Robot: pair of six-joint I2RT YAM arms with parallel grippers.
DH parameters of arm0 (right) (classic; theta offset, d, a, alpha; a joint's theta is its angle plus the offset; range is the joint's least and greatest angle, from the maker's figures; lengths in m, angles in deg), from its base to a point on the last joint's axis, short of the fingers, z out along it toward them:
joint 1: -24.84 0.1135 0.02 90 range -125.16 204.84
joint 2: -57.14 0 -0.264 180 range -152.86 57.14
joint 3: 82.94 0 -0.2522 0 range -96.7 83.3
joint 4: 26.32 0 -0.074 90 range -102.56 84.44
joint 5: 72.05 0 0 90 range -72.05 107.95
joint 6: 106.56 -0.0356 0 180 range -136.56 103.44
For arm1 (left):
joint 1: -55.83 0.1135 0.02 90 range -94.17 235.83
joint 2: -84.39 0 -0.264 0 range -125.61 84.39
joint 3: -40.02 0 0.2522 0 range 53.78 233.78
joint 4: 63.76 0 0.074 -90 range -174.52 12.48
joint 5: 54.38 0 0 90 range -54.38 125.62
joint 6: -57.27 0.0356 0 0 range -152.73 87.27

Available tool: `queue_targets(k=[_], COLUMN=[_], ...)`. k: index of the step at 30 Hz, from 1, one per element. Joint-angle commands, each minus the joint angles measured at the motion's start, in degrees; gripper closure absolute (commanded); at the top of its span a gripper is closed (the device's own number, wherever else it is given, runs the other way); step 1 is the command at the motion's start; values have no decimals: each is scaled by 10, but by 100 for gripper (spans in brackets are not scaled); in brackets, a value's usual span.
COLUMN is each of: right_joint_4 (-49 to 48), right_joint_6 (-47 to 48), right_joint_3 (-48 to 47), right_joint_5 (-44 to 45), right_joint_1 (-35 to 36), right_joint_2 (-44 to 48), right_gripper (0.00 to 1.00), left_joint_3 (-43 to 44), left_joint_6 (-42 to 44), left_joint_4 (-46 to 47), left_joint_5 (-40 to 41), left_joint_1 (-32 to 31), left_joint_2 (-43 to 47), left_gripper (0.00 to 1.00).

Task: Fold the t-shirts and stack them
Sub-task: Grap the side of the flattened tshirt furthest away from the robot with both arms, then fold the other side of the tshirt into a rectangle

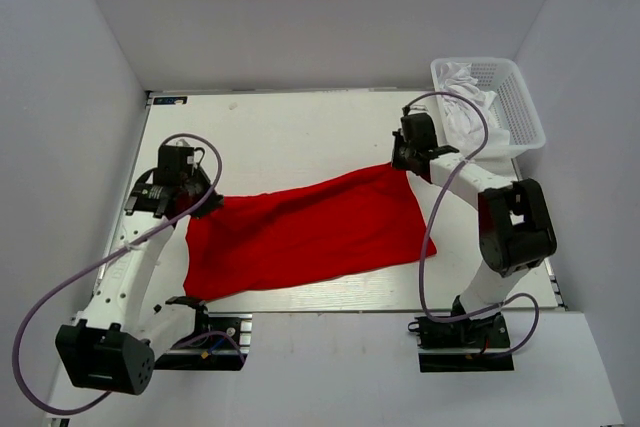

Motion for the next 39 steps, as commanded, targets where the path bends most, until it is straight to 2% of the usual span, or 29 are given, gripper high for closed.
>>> queue_targets(k=[1, 9, 10, 17, 20, 22, 24, 26, 27, 28, 29, 31, 35, 39], right_joint_4=[-43, -47, -71, -87, -84, -74, -64, -31, -24, -7, 9, 25, 35, 22], right_joint_6=[16, -14, -17, -37, -43, -47, -61, -95, -105, -127, -139, -142, -112, -68], right_joint_3=[28, 117, 126, 202, 222, 236, 244, 264, 272, 289, 293, 302, 287, 246], right_joint_5=[-2, -2, 1, 6, 12, 14, 25, 67, 80, 113, 146, 177, 165, 37], right_joint_1=[-1, 0, 1, 1, 0, 1, 1, 0, -1, -1, -4, -2, -2, 3], right_joint_2=[39, 110, 124, 181, 191, 197, 205, 228, 234, 265, 276, 317, 348, 331], right_gripper=[100, 100, 100, 100, 91, 83, 81, 49, 35, 10, 10, 10, 10, 10], left_joint_3=[-19, -92, -99, -125, -141, -147, -147, -147, -139, -134, -129, -117, -95, -109], left_joint_6=[-25, -59, -64, -75, -75, -75, -75, -70, -65, -59, -49, -44, -26, -26], left_joint_4=[-64, -138, -145, -158, -164, -164, -169, -184, -189, -189, -196, -190, -156, -78], left_joint_5=[-27, -45, -45, -50, -50, -50, -69, -75, -75, -80, -86, -98, -98, -90], left_joint_1=[-1, -1, -1, -1, -1, -1, -1, -1, -1, -1, -1, -1, -1, -1], left_joint_2=[38, 116, 122, 134, 134, 134, 134, 134, 140, 146, 146, 151, 126, 83], left_gripper=[100, 100, 100, 100, 100, 79, 55, 31, 15, 8, 0, 0, 0, 0])
